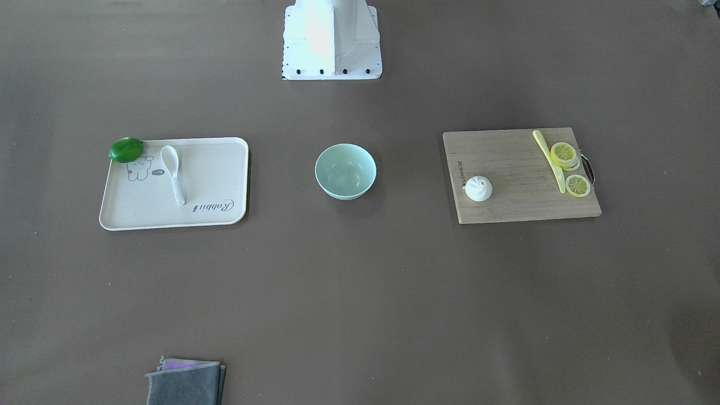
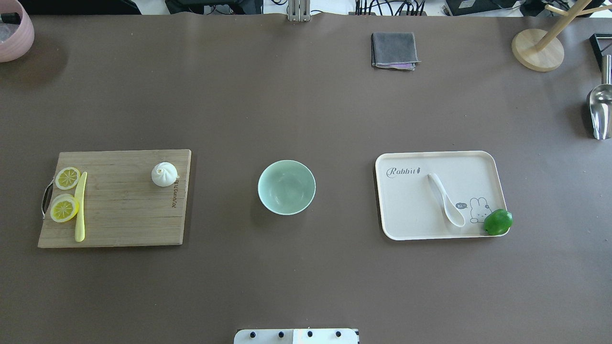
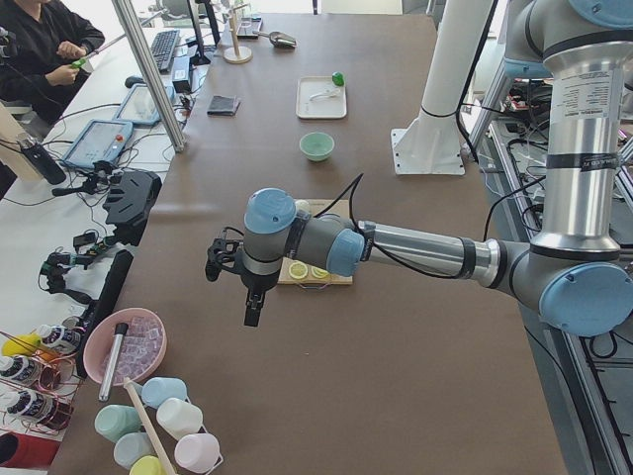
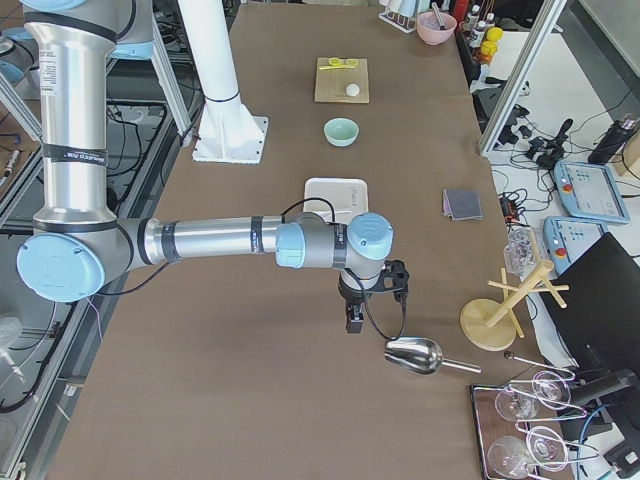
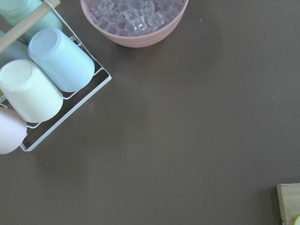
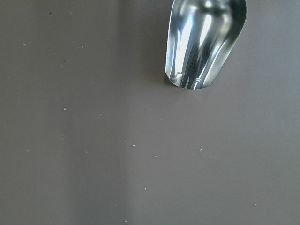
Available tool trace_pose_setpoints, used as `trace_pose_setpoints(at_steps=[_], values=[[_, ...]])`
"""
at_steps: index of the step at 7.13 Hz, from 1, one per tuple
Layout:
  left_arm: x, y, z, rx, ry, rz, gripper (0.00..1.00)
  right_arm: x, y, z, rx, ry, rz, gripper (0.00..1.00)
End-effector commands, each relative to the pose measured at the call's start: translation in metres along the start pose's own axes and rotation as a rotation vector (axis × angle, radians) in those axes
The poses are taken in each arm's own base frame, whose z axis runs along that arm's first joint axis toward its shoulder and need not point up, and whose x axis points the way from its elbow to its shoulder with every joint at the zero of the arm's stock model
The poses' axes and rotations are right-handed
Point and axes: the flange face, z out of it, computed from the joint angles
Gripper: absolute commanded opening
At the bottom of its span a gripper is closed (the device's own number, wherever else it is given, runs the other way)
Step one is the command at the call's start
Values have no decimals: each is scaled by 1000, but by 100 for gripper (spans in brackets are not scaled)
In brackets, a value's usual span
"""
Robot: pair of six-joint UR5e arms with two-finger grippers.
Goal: Put spoon and bun in bowl
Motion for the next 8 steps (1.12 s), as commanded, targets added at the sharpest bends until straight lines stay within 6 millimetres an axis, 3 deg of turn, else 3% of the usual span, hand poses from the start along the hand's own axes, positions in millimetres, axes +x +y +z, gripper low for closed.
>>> trace_pose_setpoints(at_steps=[1,8], values=[[-4,5,5,-12,4,-7,98,2,3,2,-5,-4,2,100],[-7,2,10,-19,3,-13,98,-1,2,0,-1,-10,5,100]])
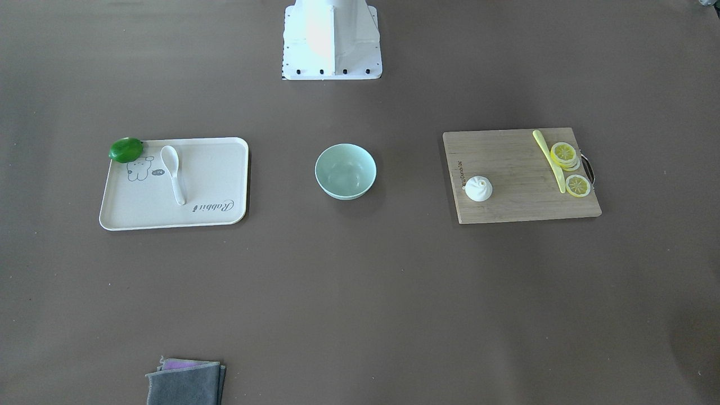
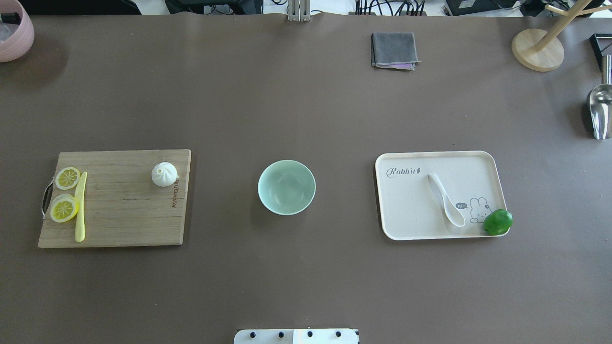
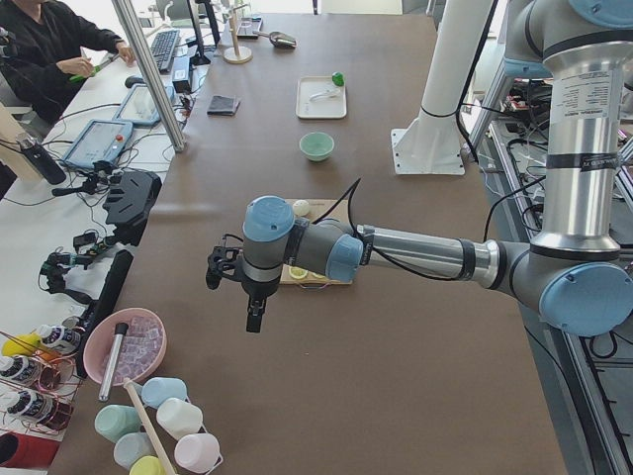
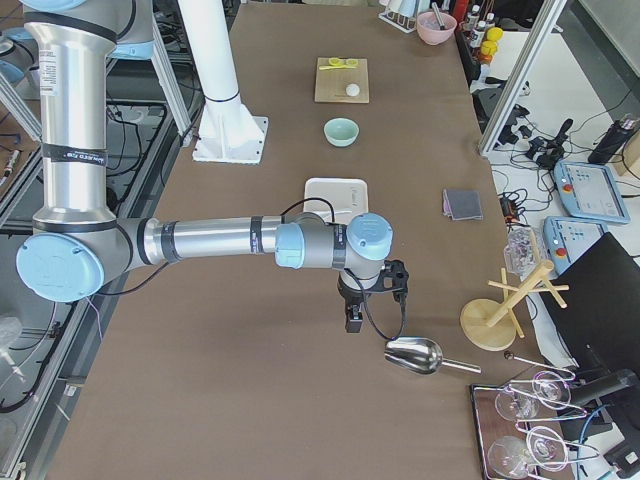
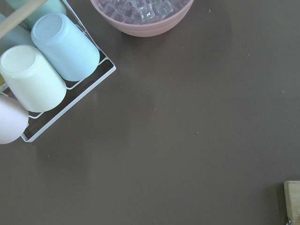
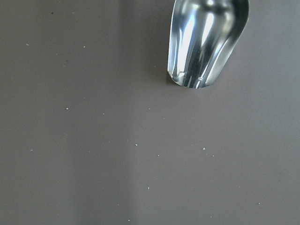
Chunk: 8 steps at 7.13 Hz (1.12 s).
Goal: Put spoon and bun in bowl
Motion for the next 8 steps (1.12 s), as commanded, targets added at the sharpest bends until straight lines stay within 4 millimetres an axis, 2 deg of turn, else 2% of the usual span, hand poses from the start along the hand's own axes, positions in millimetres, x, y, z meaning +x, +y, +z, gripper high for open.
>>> trace_pose_setpoints(at_steps=[1,6,7,8], values=[[0,0,0,1,-1,4,98,2,2,2,-4,1,3,100],[2,-3,-1,5,0,0,98,4,4,4,-8,1,10,100],[17,-10,-14,36,16,28,98,-5,0,-5,9,-3,-5,100],[59,-14,-14,84,43,144,98,-27,-5,-27,56,-6,-54,100]])
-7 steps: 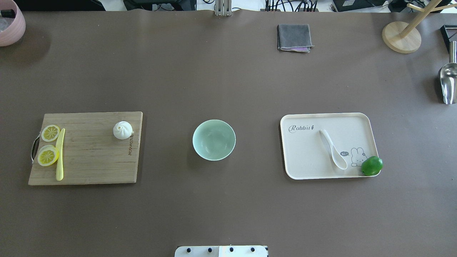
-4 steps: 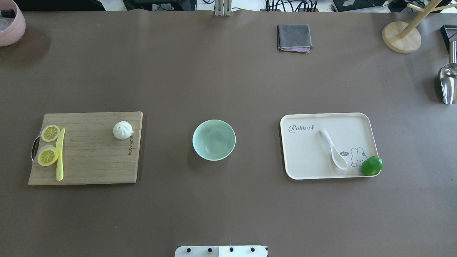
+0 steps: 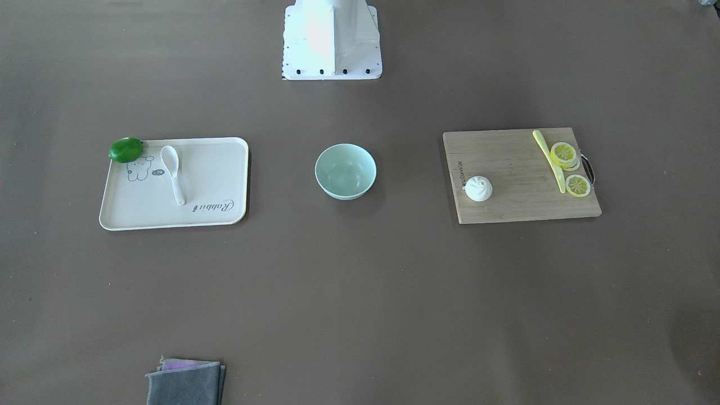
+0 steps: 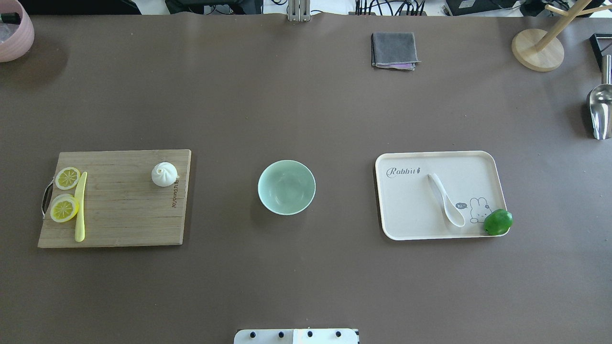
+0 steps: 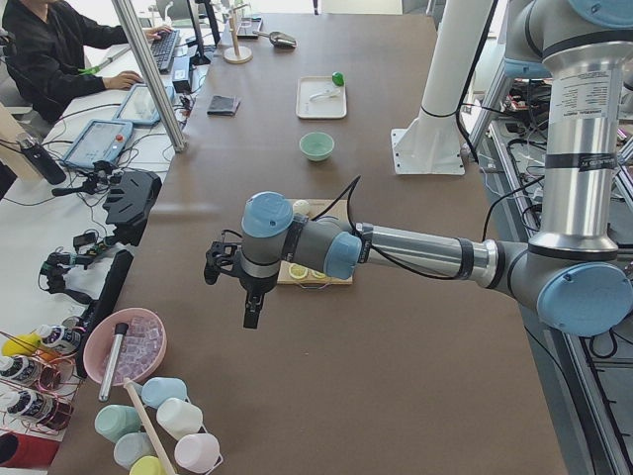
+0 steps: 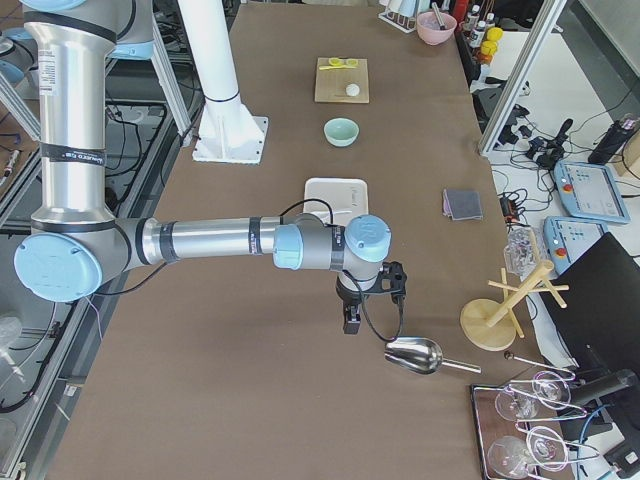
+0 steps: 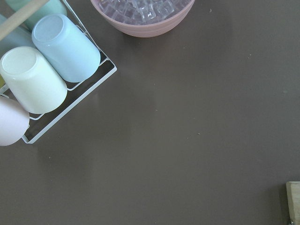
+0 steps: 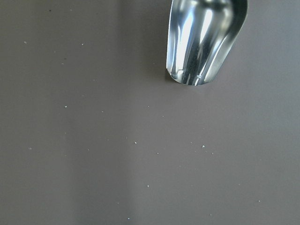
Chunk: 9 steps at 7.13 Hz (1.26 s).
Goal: Put spoon and bun in bowl
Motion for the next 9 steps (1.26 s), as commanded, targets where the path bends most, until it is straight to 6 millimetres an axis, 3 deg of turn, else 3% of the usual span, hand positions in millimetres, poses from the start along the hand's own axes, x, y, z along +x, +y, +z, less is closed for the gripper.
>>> trace_pose_setpoints(at_steps=[1,3,4,5,6,7,9], values=[[78,-10,9,99,70,239,98,-46,-16,-45,94,-8,-89,100],[147,-15,30,150,164,374,98,-115,-29,-48,91,-53,-50,100],[185,-28,40,141,194,401,98,-155,-45,-33,64,-67,-113,100],[218,-36,63,105,197,317,98,-173,-50,-24,52,-76,-153,100],[250,-36,64,100,223,201,98,-195,-49,-15,63,-97,-205,100],[274,-27,61,97,259,187,98,-228,-47,7,61,-113,-216,100],[297,-13,62,97,301,233,98,-281,-35,53,77,-142,-193,100]])
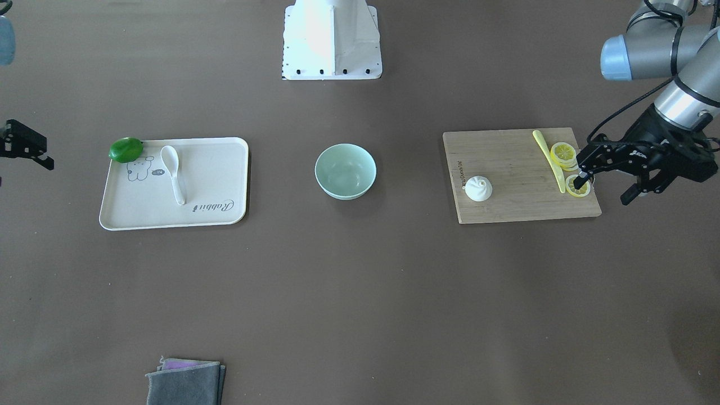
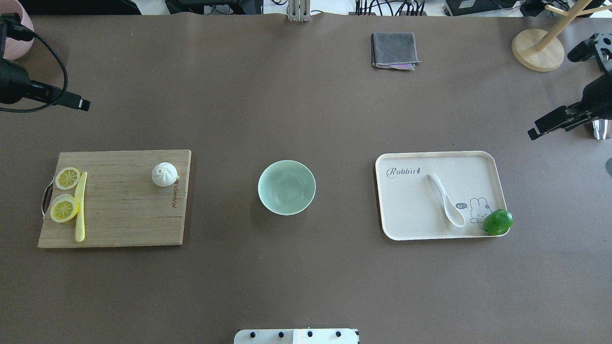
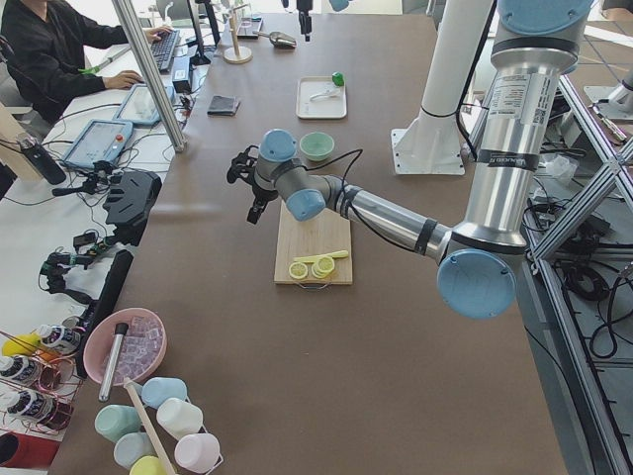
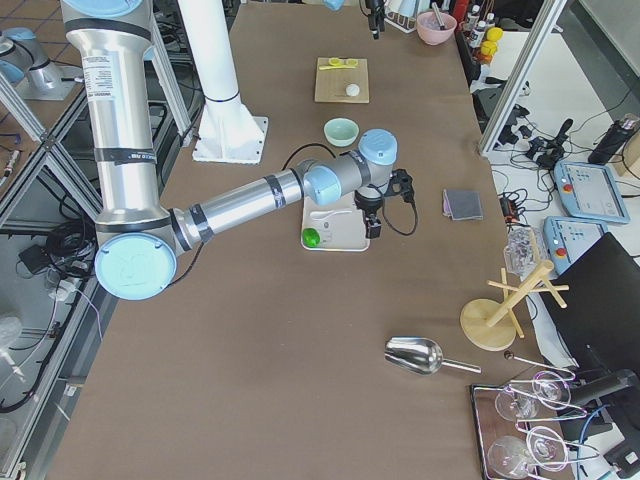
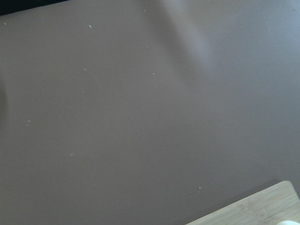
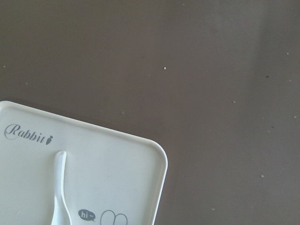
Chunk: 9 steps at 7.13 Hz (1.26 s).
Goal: Put spoon and bun in bowl
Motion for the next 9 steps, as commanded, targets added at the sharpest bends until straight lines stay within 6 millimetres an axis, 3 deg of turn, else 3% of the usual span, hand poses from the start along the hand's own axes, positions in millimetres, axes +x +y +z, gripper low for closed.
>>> trace_pose_setpoints(at_steps=[1,3,5,6,7,9], values=[[27,6,13,-16,41,23,98,-53,10,56,-29,-19,36,100],[49,7,25,-35,62,-18,98,-102,15,95,-47,19,-44,98],[57,7,29,-40,71,-6,98,-145,12,126,-48,41,-118,96],[57,7,31,-42,71,-6,98,-152,12,144,-67,55,-128,93],[57,7,31,-43,70,-6,98,-146,12,160,-92,69,-119,93],[56,7,33,-47,70,-6,98,-147,16,165,-101,71,-119,82]])
